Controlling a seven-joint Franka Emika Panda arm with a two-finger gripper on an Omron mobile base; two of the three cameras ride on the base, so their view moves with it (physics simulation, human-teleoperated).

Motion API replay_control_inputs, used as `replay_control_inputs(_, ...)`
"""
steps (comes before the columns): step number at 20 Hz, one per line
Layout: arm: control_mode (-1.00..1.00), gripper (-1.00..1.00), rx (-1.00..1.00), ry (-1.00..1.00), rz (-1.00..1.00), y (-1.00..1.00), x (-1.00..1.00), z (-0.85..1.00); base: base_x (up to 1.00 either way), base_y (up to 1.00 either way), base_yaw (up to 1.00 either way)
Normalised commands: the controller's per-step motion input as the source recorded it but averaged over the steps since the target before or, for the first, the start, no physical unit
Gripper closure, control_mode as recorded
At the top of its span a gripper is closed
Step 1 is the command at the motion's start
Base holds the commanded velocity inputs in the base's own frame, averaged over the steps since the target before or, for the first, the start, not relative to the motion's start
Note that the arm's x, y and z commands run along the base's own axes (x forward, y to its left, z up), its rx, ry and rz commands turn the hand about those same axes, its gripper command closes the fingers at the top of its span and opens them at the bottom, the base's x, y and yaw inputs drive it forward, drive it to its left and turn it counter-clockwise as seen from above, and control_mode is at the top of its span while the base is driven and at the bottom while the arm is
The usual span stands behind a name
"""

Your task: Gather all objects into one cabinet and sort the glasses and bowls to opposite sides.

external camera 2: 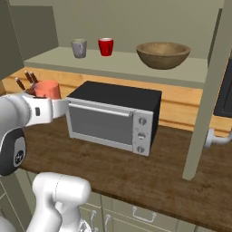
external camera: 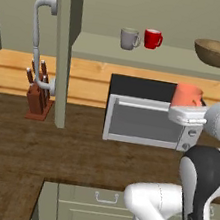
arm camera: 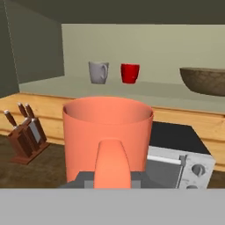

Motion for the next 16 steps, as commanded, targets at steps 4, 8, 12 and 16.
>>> replay_control_inputs(4, -1.00, 1.00, -0.03, -0.09, 0.02, 0.07, 0.00, 0.16, 0.00, 0.00, 0.00)
replay_control_inputs(8, -1.00, 1.00, 0.00, -0.03, 0.01, 0.08, 0.00, 0.29, 0.00, 0.00, 0.00)
replay_control_inputs(12, -1.00, 1.00, 0.00, 0.00, 0.00, 0.04, 0.00, 0.31, 0.00, 0.00, 0.00)
replay_control_inputs(16, -1.00, 1.00, 0.00, 0.00, 0.00, 0.00, 0.00, 0.40, 0.00, 0.00, 0.00)
